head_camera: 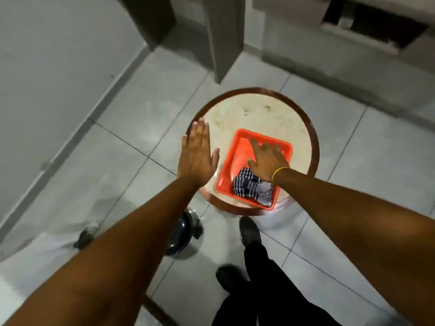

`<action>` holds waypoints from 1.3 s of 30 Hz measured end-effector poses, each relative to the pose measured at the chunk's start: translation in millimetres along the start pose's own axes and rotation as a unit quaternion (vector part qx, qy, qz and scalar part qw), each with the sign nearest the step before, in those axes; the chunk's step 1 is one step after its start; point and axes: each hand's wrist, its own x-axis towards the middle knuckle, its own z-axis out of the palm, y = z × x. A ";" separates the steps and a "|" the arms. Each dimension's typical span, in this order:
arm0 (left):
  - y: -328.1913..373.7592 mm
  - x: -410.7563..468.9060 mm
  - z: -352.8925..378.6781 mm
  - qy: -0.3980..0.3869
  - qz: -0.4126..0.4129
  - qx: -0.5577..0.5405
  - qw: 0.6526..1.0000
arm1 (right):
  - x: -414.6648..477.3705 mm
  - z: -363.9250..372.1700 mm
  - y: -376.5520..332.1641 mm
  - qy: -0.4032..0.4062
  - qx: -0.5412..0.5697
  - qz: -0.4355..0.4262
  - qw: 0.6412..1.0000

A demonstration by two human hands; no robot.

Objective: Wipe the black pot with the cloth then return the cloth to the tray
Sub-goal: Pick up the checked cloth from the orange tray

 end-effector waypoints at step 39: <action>-0.9 6.7 162.8 -0.154 0.161 -0.071 0.972 | 5.2 113.1 20.3 0.020 0.197 -0.051 0.979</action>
